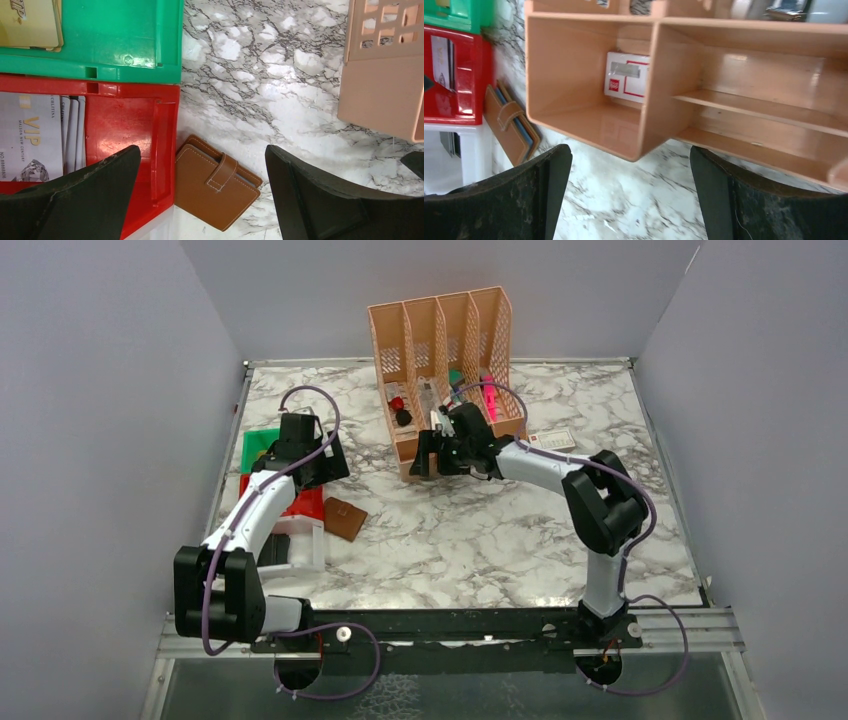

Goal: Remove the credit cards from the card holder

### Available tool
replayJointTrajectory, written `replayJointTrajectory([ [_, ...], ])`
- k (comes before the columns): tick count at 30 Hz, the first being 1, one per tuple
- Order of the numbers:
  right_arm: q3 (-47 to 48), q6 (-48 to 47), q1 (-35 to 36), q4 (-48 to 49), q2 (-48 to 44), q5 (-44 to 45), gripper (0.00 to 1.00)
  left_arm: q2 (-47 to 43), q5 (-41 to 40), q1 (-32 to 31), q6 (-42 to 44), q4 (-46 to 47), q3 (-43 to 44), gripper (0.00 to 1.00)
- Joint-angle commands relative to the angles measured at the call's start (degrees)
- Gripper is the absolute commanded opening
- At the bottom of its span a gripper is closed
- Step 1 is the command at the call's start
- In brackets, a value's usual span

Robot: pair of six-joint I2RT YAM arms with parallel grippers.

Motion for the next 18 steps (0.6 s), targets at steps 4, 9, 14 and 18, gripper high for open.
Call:
replayJointTrajectory([
  [4, 9.89, 0.35, 1.25, 0.31, 7.19, 4.13, 0.92, 1.25, -2.61, 0.14, -0.25, 0.6, 1.15, 0.99],
  [9, 11.38, -1.06, 1.39, -1.49, 7.67, 4.66, 0.93, 4.54, -3.04, 0.26, 0.72, 0.31, 3.41, 0.99],
  [14, 9.18, -3.09, 1.39, -3.63, 3.77, 0.61, 0.94, 8.13, -3.13, 0.35, 0.95, 0.02, 6.13, 0.98],
  [18, 3.09, -3.73, 1.34, -2.64, -2.14, -0.29, 0.94, 7.29, -2.77, 0.35, 1.19, -1.36, 9.26, 0.98],
])
